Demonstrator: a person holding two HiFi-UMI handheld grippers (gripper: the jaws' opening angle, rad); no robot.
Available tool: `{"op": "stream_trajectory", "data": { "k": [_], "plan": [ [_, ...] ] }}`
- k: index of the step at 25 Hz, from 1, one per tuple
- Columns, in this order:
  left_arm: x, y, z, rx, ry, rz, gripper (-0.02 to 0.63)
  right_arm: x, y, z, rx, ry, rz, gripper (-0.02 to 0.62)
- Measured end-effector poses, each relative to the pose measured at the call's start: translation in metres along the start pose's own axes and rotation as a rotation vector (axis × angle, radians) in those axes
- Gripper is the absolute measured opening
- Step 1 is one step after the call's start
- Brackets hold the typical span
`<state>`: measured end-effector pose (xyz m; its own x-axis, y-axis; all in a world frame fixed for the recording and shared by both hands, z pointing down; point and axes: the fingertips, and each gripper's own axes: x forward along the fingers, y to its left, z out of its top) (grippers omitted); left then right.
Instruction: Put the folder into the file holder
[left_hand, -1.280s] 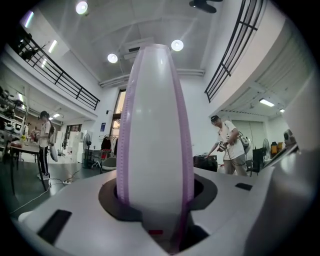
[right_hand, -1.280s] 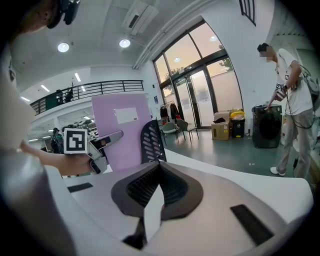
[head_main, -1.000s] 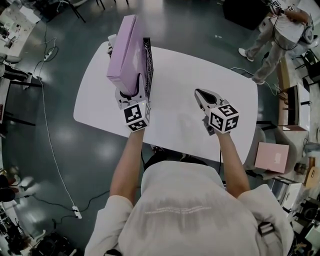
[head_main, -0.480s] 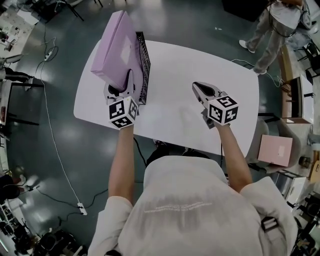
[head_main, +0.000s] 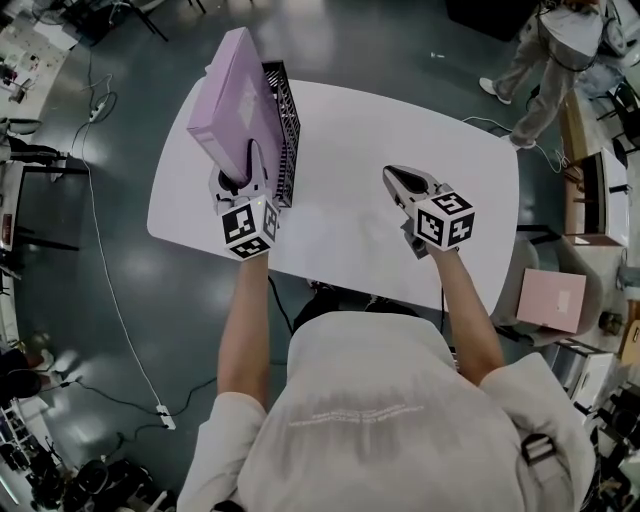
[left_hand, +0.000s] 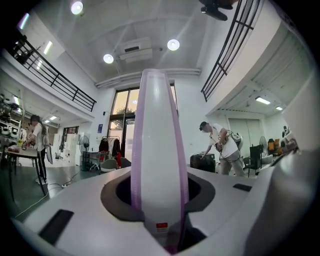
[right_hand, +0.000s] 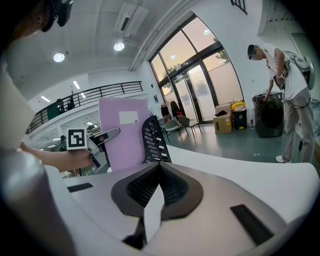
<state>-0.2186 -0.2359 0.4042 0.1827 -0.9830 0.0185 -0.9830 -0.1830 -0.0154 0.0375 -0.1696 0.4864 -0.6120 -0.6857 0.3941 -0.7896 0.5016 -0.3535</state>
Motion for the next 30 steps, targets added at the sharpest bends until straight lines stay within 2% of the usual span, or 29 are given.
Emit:
{"op": "stream_trajectory", "data": {
  "k": [7, 15, 19, 24, 30],
  "plan": [
    [0.004, -0.001, 0.021, -0.016, -0.117, -0.016, 0.153, -0.001, -0.003, -0.003, 0.014, 0.008, -0.011, 0.025],
    [0.008, -0.007, 0.004, -0.021, -0.118, -0.039, 0.156, 0.001, -0.007, -0.006, 0.023, 0.01, -0.014, 0.025],
    [0.01, -0.006, 0.004, -0.03, -0.115, -0.057, 0.183, 0.005, -0.007, -0.007, 0.024, 0.015, -0.01, 0.025],
    [0.004, 0.01, 0.013, -0.103, -0.17, 0.005, 0.16, 0.007, -0.007, -0.009, 0.023, 0.022, 0.002, 0.025],
    [0.012, -0.004, 0.022, -0.048, -0.207, -0.02, 0.16, 0.004, -0.012, -0.019, 0.033, 0.047, -0.007, 0.025]
  ]
}}
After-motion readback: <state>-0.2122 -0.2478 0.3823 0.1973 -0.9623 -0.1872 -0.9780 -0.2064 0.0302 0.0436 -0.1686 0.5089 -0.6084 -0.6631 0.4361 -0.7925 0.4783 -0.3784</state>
